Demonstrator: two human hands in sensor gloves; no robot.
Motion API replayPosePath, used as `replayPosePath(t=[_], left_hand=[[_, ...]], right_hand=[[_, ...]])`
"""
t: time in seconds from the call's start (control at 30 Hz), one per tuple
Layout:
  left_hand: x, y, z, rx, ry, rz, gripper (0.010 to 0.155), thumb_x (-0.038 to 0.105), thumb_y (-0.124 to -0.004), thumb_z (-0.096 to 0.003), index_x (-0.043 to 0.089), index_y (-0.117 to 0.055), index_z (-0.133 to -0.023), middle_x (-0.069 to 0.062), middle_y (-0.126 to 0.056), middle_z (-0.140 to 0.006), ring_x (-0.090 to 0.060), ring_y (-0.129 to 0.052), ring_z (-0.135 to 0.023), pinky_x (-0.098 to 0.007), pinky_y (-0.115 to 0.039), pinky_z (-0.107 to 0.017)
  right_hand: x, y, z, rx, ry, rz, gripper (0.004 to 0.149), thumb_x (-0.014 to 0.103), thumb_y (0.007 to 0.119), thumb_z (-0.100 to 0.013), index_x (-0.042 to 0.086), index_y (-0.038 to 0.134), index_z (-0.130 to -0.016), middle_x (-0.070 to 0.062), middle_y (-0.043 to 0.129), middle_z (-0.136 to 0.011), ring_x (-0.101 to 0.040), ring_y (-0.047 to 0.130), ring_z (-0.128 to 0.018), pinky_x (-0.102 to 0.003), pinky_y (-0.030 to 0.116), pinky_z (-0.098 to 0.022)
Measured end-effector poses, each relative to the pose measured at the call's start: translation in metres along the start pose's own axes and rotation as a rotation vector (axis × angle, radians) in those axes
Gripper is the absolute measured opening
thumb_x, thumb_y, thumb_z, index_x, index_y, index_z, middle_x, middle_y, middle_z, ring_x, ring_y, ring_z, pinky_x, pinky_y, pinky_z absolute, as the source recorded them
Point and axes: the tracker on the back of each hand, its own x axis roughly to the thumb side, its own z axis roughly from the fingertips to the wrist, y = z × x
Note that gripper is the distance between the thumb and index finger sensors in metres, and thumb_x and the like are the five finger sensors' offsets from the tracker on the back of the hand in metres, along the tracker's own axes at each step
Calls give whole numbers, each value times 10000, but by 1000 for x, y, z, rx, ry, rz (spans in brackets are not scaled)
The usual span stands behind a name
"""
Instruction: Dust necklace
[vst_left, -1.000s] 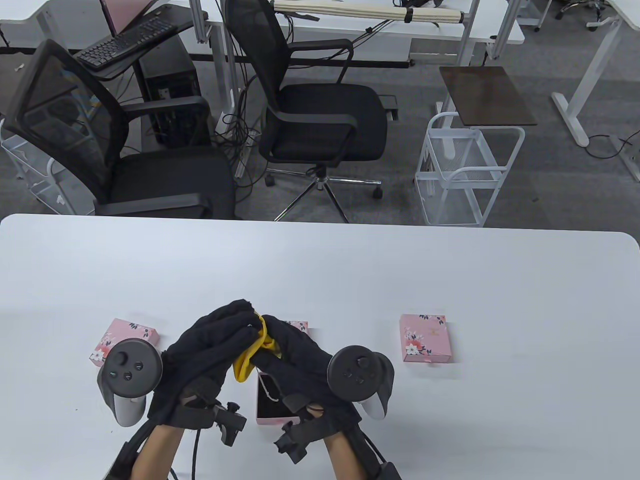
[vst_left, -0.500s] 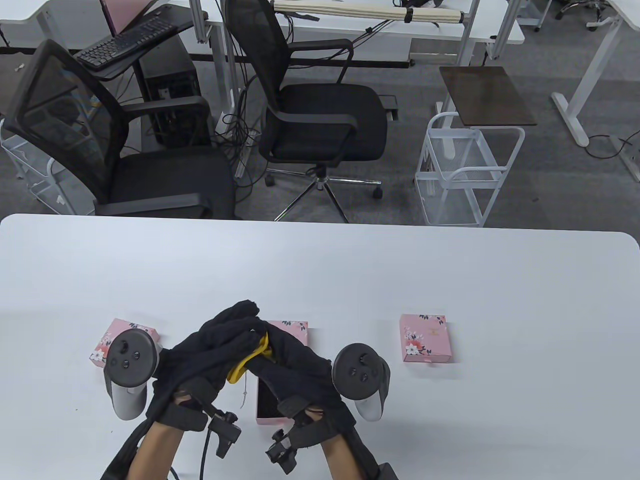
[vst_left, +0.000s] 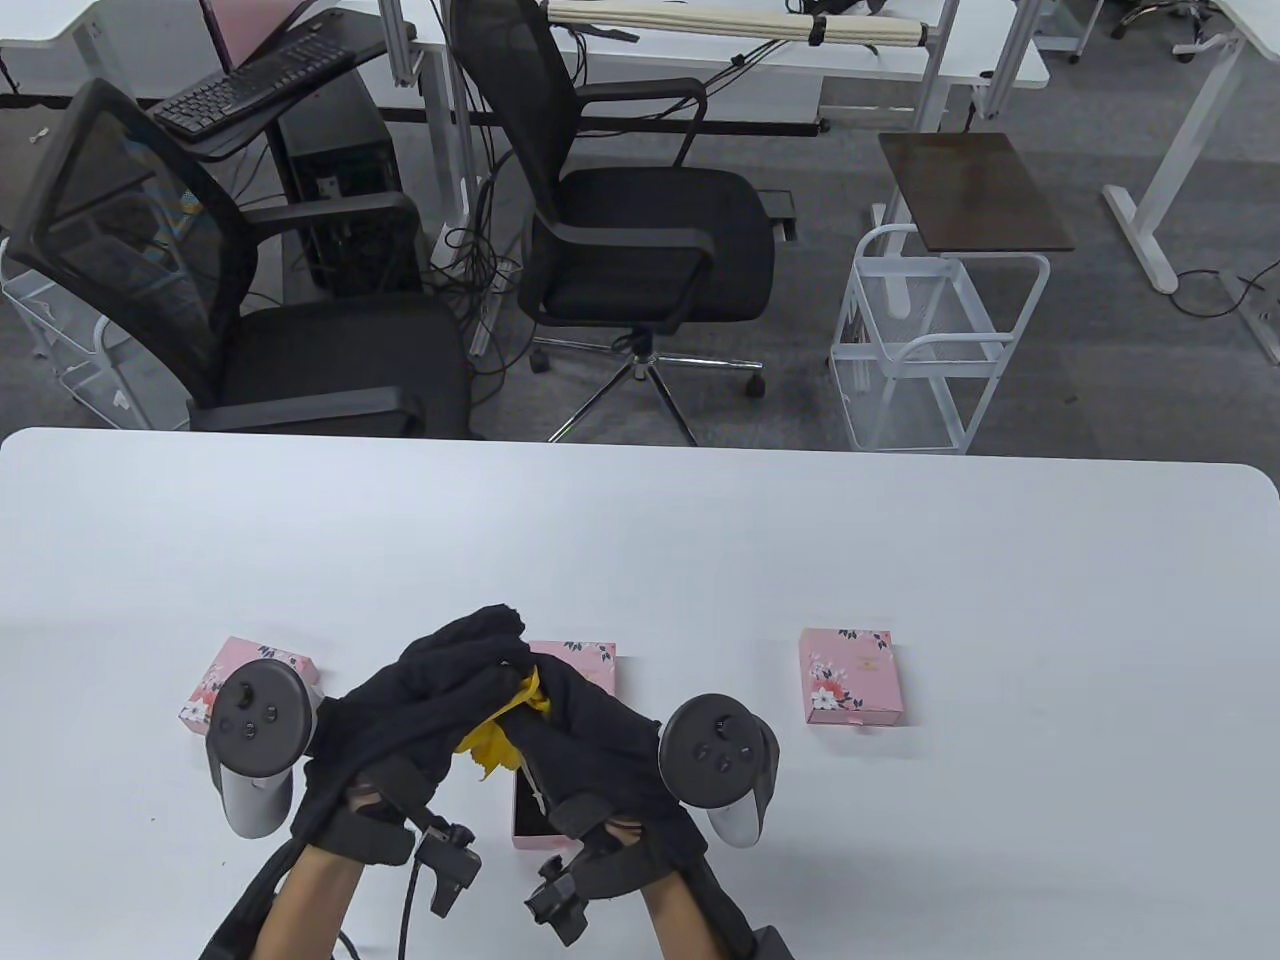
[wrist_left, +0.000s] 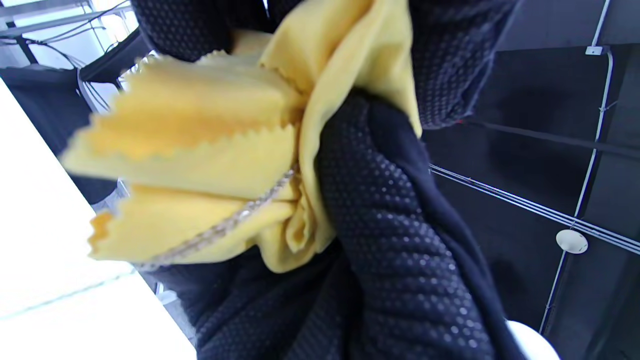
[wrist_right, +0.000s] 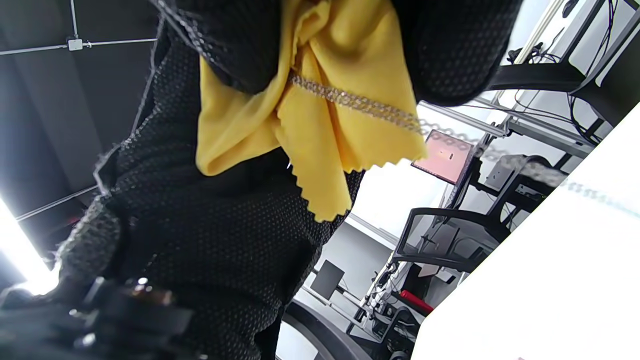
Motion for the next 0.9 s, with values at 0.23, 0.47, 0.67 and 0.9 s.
replayPosePath(t=[0.23, 0.47, 0.67, 0.9], left_hand=[[4, 1, 1, 11, -22, -44, 345, 456, -894, -546, 335, -922, -868, -79, -866, -1047, -375, -772, -922, -537, -714, -654], [7, 3, 3, 22, -34, -67, 346, 454, -894, -546, 326, -925, -866, -72, -869, -1045, -389, -764, -940, -560, -699, -668], [9, 3, 4, 28, -54, -81, 346, 450, -897, -545, 326, -926, -866, -69, -871, -1044, -389, -760, -945, -562, -695, -671], [10, 3, 5, 42, -67, -91, 345, 451, -897, -543, 325, -928, -863, -62, -877, -1038, -375, -763, -949, -558, -693, -678]], right_hand=[[0, -2, 1, -33, 9, 34, 437, 281, 795, -620, 65, 715, -992, -176, 907, -799, -363, 924, -604, -527, 768, -552], [1, 0, 2, -50, 6, 77, 441, 331, 792, -619, 64, 745, -967, -153, 926, -765, -362, 933, -586, -526, 773, -543], [5, 0, 3, -46, -10, 68, 428, 253, 788, -626, 76, 711, -1008, -192, 887, -868, -406, 921, -680, -541, 760, -568], [5, 1, 3, -43, 0, 61, 418, 248, 808, -616, 89, 731, -995, -187, 904, -829, -389, 921, -635, -536, 762, -559]])
